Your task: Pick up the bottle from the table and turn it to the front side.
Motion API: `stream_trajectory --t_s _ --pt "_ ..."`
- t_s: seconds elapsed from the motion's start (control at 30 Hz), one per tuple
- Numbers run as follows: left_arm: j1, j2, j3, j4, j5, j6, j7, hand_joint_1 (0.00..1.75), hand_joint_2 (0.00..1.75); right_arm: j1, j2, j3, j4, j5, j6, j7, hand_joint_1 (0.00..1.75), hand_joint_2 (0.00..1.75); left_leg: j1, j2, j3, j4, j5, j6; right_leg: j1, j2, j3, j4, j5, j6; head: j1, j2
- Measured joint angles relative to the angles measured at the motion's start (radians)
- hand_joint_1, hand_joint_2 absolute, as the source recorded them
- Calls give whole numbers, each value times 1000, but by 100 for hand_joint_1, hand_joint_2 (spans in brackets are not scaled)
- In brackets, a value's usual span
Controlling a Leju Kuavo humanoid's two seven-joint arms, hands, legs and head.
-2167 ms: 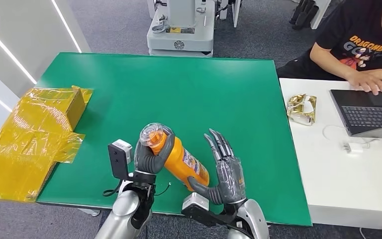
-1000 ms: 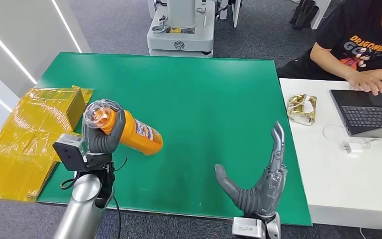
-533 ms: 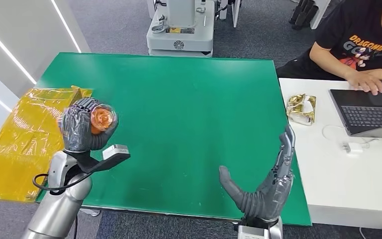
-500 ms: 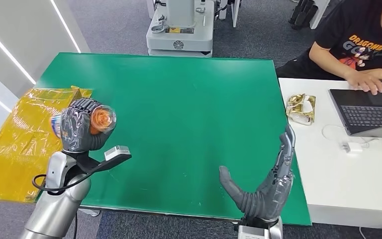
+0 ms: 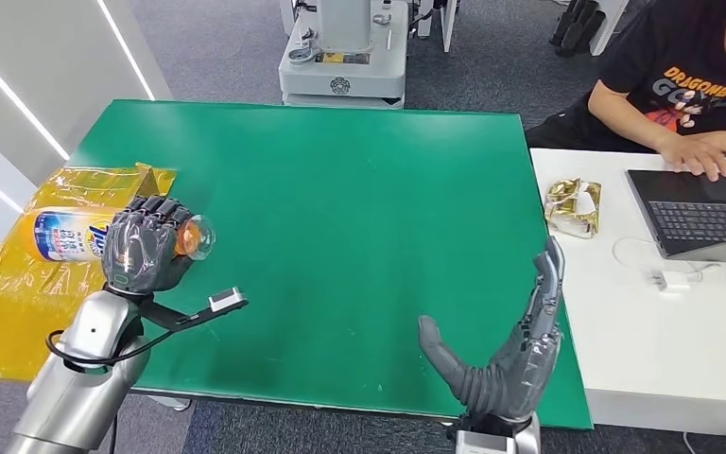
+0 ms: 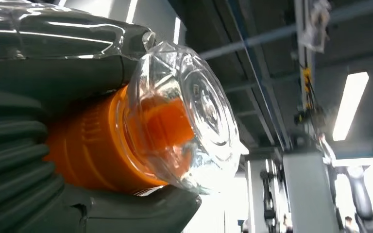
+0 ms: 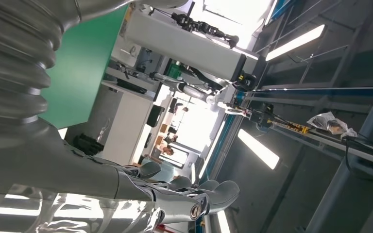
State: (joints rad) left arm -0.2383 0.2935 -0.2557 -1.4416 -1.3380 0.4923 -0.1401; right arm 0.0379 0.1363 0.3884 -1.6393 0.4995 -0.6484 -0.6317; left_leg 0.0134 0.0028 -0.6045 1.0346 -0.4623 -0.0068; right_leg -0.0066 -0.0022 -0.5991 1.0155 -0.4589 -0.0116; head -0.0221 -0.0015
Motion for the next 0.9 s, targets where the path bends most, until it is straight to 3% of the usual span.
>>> stream_trajectory --t_s 0.17,0.33,0.7,0.9 --pt "-43 4 -12 100 -53 -76 -22 175 175 5 1 -5 -15 -5 25 0 0 175 0 0 0 0 0 0 0 0 0 0 0 0 0 0" --pt "-106 27 -69 236 -152 -78 -30 175 175 5 1 -5 -19 -14 39 -4 0 175 0 1 0 0 1 -1 0 1 0 0 1 -1 0 0" --pt "-302 39 -174 559 -165 -145 -50 175 175 3 1 0 -44 -7 26 10 0 175 0 1 0 0 1 -1 0 1 0 1 1 -1 0 0" --pt "-344 36 -198 659 -165 -147 -51 175 175 3 1 2 -47 -6 25 12 0 175 0 1 0 0 1 -1 0 1 0 1 1 -1 0 0"
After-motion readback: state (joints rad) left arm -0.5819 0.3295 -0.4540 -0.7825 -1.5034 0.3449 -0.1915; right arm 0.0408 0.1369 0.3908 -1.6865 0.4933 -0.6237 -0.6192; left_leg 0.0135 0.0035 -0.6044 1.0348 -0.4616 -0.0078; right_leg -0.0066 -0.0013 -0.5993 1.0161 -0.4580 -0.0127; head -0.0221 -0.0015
